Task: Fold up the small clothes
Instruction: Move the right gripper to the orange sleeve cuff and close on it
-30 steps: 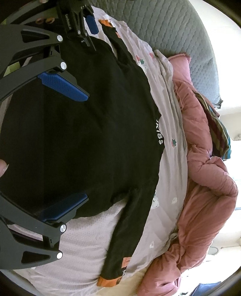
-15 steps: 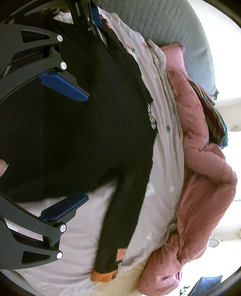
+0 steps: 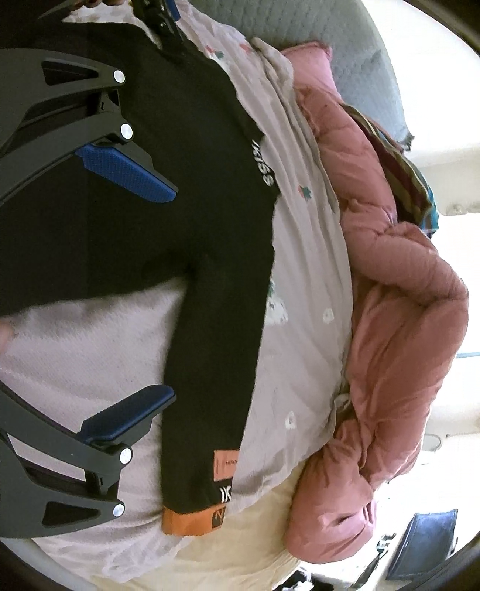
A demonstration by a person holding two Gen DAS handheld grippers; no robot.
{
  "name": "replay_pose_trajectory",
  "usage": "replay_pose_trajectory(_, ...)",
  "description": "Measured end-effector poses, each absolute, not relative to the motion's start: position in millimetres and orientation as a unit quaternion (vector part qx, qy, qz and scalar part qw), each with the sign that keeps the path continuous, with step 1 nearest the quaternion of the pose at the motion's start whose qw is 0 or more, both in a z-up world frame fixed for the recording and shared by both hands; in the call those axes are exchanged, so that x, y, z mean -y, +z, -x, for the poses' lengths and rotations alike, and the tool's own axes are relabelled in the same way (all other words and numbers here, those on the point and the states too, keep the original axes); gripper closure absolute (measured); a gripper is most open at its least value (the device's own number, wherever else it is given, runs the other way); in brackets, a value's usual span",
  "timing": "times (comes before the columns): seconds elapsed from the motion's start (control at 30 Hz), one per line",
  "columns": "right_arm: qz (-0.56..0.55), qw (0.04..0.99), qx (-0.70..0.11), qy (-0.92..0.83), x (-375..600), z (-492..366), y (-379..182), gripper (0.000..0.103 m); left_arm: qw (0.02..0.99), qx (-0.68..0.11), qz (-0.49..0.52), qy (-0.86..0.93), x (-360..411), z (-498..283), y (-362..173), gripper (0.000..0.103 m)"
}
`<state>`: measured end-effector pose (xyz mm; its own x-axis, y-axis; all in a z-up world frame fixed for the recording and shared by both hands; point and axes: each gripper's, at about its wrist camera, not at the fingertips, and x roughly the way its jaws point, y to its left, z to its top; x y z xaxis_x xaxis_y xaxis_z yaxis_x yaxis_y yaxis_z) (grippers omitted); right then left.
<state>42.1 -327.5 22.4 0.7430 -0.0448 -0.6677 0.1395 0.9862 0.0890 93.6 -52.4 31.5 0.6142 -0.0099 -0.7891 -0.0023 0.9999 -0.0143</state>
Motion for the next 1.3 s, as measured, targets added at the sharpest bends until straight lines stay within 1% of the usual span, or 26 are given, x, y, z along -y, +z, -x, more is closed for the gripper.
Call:
replay_pose_trajectory(0.4,-0.102,0.924,-0.352,-0.112,395,-63,22,0.004,0.898,-0.441,-0.007,-0.005,70,-138,33,0.008)
replay_pose_trajectory(0.73,-0.127,0.902,-0.364,-0.195,465,-65,13,0.004,0.900,-0.435,0.005,-0.015,83,-166,28,0.008)
replay_pose_trajectory(1.07,-0.136,0.878,-0.380,-0.255,517,-62,-5,0.005,0.895,-0.446,0.009,-0.001,87,-201,9,0.008)
replay_pose_trajectory(1.3,-0.157,0.863,-0.394,-0.272,546,-61,-22,0.005,0.891,-0.455,0.008,0.010,81,-205,-15,0.008)
